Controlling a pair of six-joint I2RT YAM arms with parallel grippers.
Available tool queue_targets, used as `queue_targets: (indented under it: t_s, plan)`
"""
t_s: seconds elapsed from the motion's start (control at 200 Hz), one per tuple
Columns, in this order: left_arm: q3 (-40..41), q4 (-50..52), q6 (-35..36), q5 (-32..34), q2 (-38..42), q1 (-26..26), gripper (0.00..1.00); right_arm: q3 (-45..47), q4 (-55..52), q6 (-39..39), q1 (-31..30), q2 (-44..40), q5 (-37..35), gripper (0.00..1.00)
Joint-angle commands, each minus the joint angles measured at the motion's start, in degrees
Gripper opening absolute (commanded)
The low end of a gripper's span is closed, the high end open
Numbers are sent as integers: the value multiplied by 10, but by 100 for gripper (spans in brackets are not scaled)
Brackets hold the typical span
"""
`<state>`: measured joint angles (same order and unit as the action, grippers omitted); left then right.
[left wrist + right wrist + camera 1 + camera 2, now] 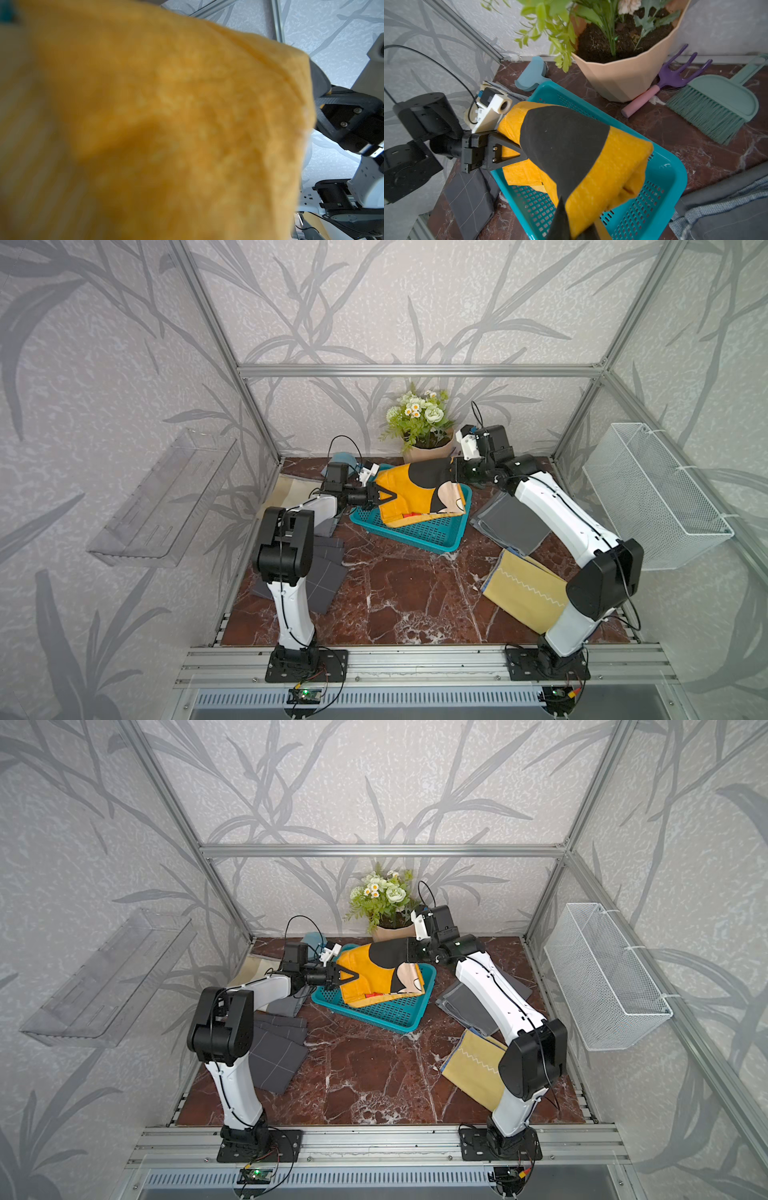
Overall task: Put the folded pillowcase in the basket
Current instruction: Place the pillowcase in the basket.
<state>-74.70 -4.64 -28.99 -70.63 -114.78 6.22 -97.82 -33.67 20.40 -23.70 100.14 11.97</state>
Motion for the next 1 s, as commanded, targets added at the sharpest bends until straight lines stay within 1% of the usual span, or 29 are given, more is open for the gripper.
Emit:
queue_targets:
  t_s: [0.0, 0.095, 0.21, 0.425, 0.57, 0.615, 0.66, 0.69, 0.72, 0.725, 0.73, 0.735, 0.74, 0.75, 0.755, 0.76, 0.765, 0.79, 0.795, 0.8, 0.805, 0.81, 0.825, 0.84, 0.845, 0.85, 0.89, 0.945, 0.995]
  plan:
    - [-63, 95, 77, -3, -21, -9, 0, 8, 28, 15, 5, 17, -24, 0]
    - [-99, 172, 129, 26, -45, -13, 0, 20, 29, 28, 6, 37, -32, 0]
    - [-136, 252, 174, 57, -65, -14, 5, 36, 36, 47, 7, 50, -36, 0]
    - [-203, 383, 242, 115, -89, -14, 19, 68, 34, 78, 7, 64, -42, 0]
    - [-218, 426, 262, 157, -88, -14, 25, 84, 27, 87, 0, 59, -53, 0]
    - [-217, 427, 263, 167, -83, -15, 29, 87, 25, 86, -4, 57, -56, 0]
    - [-217, 427, 261, 176, -78, -14, 34, 90, 23, 86, -9, 57, -60, 0]
    - [-218, 428, 261, 180, -76, -14, 35, 91, 21, 85, -12, 58, -62, 6]
    - [-218, 429, 261, 186, -74, -14, 37, 92, 19, 83, -17, 60, -61, 21]
    - [-218, 429, 261, 187, -74, -14, 37, 92, 19, 83, -17, 60, -61, 21]
    - [-219, 429, 262, 188, -74, -14, 38, 92, 17, 82, -19, 61, -61, 27]
    - [-219, 430, 261, 189, -74, -14, 38, 92, 17, 82, -19, 61, -61, 27]
    - [-220, 429, 260, 190, -74, -14, 39, 92, 16, 82, -20, 62, -62, 32]
    - [-219, 429, 261, 193, -72, -14, 40, 92, 15, 82, -20, 62, -62, 34]
    - [-220, 429, 260, 193, -72, -14, 41, 92, 14, 82, -21, 63, -63, 36]
    - [-220, 430, 260, 194, -72, -14, 42, 92, 12, 82, -22, 64, -64, 41]
    - [-219, 429, 260, 195, -72, -14, 43, 92, 12, 82, -22, 64, -64, 41]
    - [-220, 429, 259, 199, -69, -14, 51, 90, 4, 82, -25, 65, -67, 53]
    - [-220, 429, 258, 200, -68, -14, 52, 90, 2, 81, -25, 66, -68, 57]
    - [-219, 429, 258, 201, -69, -14, 53, 90, 2, 81, -25, 66, -68, 57]
    - [-220, 429, 258, 202, -68, -14, 54, 90, 1, 81, -26, 67, -69, 59]
    - [-219, 429, 257, 203, -67, -14, 55, 90, -1, 81, -26, 67, -70, 63]
    - [-219, 429, 256, 206, -66, -14, 56, 90, -1, 81, -28, 67, -72, 66]
    - [-218, 429, 256, 210, -64, -14, 57, 90, -4, 82, -30, 68, -75, 70]
    - [-219, 428, 255, 210, -64, -14, 57, 90, -5, 82, -31, 68, -78, 74]
    - [-218, 428, 255, 211, -63, -14, 57, 90, -5, 82, -31, 68, -78, 74]
    - [-218, 426, 251, 216, -57, -14, 60, 93, -7, 82, -33, 65, -90, 84]
    - [-218, 422, 245, 222, -48, -14, 70, 96, -10, 83, -34, 57, -100, 90]
    - [-217, 412, 235, 226, -37, -14, 75, 95, -11, 83, -34, 47, -112, 94]
